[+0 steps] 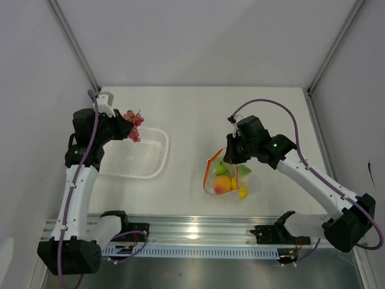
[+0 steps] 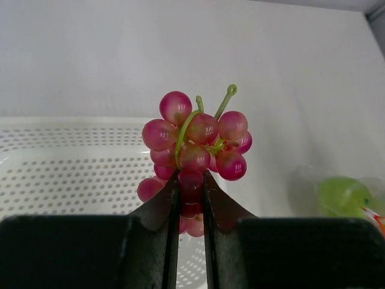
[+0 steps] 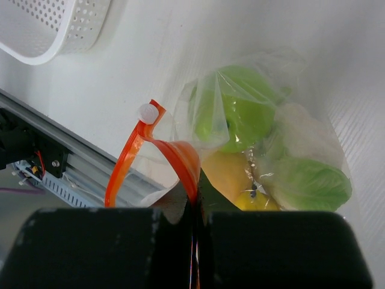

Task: Place the food in the zip-top bag and seal the zipper
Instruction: Place the fake fruit in the zipper food storage bag.

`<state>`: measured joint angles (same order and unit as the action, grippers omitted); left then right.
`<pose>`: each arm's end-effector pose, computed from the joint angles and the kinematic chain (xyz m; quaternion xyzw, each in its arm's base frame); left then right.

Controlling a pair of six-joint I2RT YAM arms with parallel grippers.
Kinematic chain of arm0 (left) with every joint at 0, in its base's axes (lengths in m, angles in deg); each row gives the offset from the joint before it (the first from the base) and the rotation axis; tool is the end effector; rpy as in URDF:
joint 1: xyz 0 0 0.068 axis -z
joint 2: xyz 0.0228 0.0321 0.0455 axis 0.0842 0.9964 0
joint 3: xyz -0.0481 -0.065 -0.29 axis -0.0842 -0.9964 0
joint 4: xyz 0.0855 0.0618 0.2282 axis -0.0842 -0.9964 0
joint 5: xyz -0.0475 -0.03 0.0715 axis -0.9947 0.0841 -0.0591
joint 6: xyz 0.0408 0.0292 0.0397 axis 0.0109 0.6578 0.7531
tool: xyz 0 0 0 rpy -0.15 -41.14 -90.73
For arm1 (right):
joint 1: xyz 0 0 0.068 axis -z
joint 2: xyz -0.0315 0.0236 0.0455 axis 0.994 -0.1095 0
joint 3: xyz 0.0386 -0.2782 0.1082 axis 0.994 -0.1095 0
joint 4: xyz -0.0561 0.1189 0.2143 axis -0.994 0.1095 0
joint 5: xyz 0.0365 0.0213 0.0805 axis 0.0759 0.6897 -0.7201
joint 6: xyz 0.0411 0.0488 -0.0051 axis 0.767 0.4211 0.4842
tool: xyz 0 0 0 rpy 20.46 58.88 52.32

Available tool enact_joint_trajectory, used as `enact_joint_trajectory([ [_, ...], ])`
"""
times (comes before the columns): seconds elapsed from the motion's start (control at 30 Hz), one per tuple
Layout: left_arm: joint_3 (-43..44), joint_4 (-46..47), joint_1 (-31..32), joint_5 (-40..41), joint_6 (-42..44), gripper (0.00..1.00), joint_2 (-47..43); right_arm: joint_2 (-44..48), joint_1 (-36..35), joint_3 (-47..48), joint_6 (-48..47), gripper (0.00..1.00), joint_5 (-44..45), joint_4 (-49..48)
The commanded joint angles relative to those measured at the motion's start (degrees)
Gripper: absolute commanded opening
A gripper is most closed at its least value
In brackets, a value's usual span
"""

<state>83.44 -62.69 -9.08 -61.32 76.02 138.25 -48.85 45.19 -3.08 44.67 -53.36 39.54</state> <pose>0.2019 -0.0022 0.3751 0.0023 0.8316 -0.1683 0.5292 0.1863 0.1566 0.3429 -0.1576 0.9169 0.2356 0.2810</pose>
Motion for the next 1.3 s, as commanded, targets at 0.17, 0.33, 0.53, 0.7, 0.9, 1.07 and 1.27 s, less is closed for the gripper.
enact_joint_trajectory([
  [0.17,3.53,-0.3,10.57,-10.99,-7.32,0.18,-5.68,-2.43,-0.24,4.38,0.61,0.0,1.99,0.83],
  [0.33,1.86,4.78,16.9,-14.5,-13.56,0.2,-8.41,-3.39,-0.24,5.88,1.58,0.0,2.69,1.54],
  [0.53,1.5,12.35,24.72,-16.71,-21.91,0.22,-8.86,-3.48,-0.32,6.84,2.54,0.0,3.48,2.68],
  [0.7,-0.15,16.74,34.2,-11.79,-29.1,0.23,-8.06,-2.52,-0.41,6.85,3.86,0.0,3.4,2.68],
  [0.9,-7.28,30.15,41.07,-4.24,-39.03,0.22,-8.33,-1.29,-0.32,6.49,6.14,0.0,2.61,1.8],
  [1.07,-10.44,37.74,44.59,-1.51,-42.57,0.21,-5.52,0.12,-0.32,6.06,8.52,0.0,1.82,0.58],
  [1.27,-13.0,47.16,48.01,-1.24,-46.88,0.21,-1.22,2.23,-0.41,5.44,10.98,0.0,0.67,-0.66],
])
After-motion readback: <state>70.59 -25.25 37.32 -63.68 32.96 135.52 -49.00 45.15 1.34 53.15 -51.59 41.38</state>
